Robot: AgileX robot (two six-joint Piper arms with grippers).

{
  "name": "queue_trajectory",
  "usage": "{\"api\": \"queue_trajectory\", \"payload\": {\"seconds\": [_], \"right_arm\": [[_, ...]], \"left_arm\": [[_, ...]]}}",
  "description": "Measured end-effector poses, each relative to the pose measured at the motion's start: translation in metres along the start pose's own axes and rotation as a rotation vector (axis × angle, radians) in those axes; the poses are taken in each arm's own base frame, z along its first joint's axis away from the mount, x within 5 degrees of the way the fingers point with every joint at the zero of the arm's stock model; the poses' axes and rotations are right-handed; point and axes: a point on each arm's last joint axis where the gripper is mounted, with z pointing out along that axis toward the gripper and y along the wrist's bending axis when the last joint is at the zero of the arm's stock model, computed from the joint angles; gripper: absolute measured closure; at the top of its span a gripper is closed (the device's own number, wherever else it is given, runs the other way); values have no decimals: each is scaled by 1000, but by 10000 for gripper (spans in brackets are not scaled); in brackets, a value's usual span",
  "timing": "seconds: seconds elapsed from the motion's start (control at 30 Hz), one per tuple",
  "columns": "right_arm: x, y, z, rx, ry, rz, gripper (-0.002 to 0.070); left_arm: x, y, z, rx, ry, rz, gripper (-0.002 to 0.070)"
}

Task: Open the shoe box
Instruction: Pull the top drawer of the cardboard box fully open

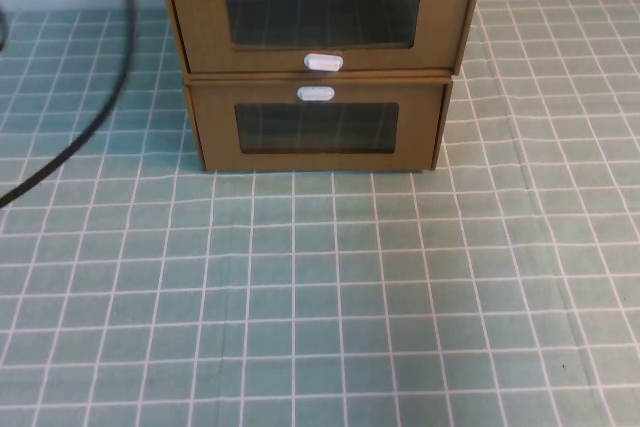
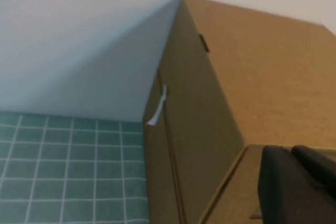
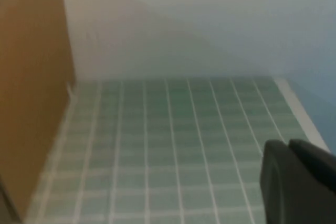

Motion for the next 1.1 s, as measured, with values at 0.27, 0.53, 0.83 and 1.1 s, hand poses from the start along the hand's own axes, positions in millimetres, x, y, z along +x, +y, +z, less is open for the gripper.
{"api": "queue_trajectory", "payload": {"seconds": [0.27,0.53,0.83,1.1], "right_arm": [[-5,61,45,-187,290,-582,689],[35,161,61,-450,221,-927,689],[68,240,90,-340,28,-1221,575],[93,280,110,-324,-70,-1306,309]], "left_arm": [[-32,-50,68,214,148,179,680],[-20,-81,144,539,244,177,680],[25,-75,197,575,396,43,680],[27,-74,199,588,408,12,680]]}}
